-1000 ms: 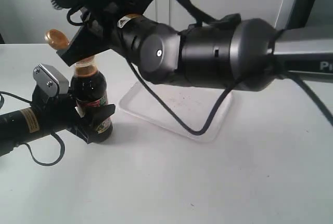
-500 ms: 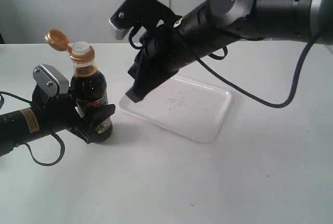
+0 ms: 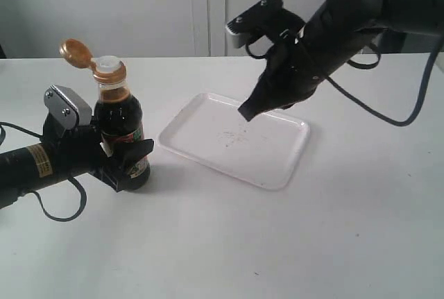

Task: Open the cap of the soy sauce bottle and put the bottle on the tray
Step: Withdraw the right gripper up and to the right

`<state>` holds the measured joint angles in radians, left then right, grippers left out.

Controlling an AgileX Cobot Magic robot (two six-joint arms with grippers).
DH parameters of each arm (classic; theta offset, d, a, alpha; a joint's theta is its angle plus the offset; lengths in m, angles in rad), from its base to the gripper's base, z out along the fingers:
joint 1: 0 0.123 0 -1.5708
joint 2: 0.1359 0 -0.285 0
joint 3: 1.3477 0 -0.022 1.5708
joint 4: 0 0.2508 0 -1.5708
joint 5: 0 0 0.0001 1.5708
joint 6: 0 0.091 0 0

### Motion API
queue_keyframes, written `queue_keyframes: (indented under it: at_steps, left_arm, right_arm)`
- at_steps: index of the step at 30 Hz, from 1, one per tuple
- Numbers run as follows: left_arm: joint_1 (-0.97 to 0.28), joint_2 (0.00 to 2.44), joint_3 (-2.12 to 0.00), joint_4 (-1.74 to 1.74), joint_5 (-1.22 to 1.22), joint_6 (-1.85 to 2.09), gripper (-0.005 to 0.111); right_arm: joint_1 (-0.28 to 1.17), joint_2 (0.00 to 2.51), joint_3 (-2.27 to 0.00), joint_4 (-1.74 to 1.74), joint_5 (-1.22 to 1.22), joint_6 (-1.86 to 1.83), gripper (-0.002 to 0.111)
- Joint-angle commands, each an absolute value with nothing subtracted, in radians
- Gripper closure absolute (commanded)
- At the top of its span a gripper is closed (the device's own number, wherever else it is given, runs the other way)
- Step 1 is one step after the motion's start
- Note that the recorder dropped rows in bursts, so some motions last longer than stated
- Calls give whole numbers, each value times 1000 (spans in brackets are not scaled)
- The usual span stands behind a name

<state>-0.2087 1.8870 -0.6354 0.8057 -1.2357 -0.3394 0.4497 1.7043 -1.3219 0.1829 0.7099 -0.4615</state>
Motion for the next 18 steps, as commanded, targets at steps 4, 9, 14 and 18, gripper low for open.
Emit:
queue_keyframes:
  at_steps: [4, 9, 14, 18]
  left_arm:
    - [-213, 1886, -629, 831, -1221, -339, 107]
    - [-213, 1886, -629, 831, -1221, -339, 107]
    - [-213, 1886, -629, 829, -1221, -342, 107]
    - [-213, 1886, -629, 829, -1221, -343, 107]
  right_arm:
    - [338, 1695, -1324, 72, 756, -292, 108]
    - [297, 1691, -1324, -27, 771, -202, 108]
    - [237, 1657, -1324, -27, 762, -202, 108]
    - [191, 1602, -1287, -27, 725, -197, 108]
